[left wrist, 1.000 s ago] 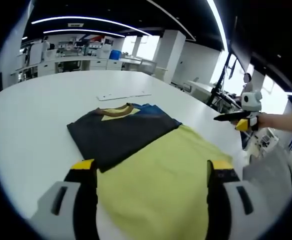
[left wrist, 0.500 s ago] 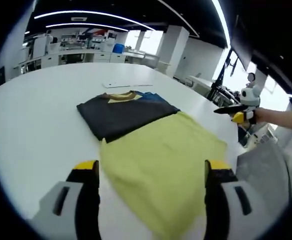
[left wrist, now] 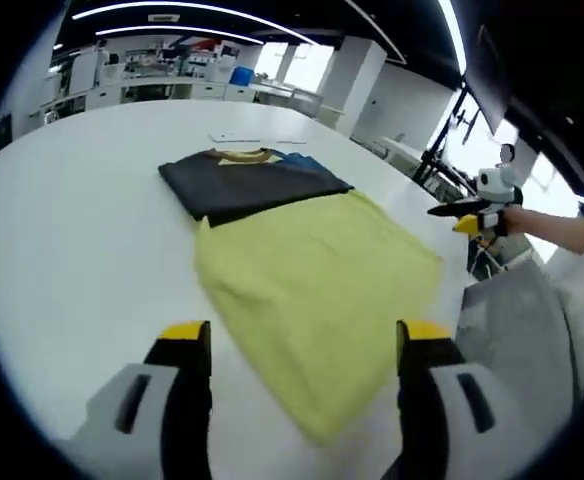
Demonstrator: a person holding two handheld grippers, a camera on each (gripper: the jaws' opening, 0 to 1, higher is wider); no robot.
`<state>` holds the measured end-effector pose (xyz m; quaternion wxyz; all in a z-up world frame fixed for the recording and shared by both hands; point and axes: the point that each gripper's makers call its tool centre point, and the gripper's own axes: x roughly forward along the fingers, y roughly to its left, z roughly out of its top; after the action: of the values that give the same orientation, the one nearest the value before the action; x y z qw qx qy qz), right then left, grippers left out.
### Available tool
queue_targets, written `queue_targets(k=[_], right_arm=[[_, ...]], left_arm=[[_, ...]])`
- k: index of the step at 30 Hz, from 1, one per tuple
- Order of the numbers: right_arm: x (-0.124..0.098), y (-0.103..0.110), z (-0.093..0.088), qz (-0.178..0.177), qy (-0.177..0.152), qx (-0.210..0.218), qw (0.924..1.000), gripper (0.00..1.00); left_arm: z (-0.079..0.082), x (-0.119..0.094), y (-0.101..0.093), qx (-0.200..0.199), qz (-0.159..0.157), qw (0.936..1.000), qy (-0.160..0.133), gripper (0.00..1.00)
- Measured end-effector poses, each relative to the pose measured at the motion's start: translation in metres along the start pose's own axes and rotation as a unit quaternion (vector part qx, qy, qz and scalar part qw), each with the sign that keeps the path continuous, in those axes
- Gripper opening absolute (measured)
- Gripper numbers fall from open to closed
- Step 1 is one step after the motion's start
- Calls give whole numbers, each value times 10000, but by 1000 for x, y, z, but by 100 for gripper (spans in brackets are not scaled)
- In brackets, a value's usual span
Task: Fold the garment on the visible template until the final outline fits inside the template.
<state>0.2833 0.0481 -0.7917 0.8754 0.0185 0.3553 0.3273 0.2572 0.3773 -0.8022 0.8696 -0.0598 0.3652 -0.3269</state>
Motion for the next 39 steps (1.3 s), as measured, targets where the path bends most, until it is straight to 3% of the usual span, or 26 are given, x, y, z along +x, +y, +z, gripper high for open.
queue_targets(k=[4, 12, 16, 19, 33, 39], right_arm=[[1, 1, -16, -57, 216, -138, 9997, 68], [3, 1, -45, -76, 701, -335, 9969, 51], [5, 1, -55, -38, 838, -390, 9957, 45], [6, 3, -59, -4, 900, -380, 9952, 40], [7, 2, -68, -13, 1003, -130, 9949, 19], [8, 4, -70, 31, 1007, -49, 9949, 7]], left_arm=[[-10, -7, 3, 282, 199, 9994, 45, 59], [-38, -15, -2, 132, 315, 9989, 315, 52], [-47, -20, 2, 68, 455, 9983, 349, 38], [-56, -20, 5, -214, 468, 9979, 391, 39], [-64, -22, -2, -507, 544, 9967, 339, 24], [-69, -17, -4, -732, 544, 9953, 317, 10]])
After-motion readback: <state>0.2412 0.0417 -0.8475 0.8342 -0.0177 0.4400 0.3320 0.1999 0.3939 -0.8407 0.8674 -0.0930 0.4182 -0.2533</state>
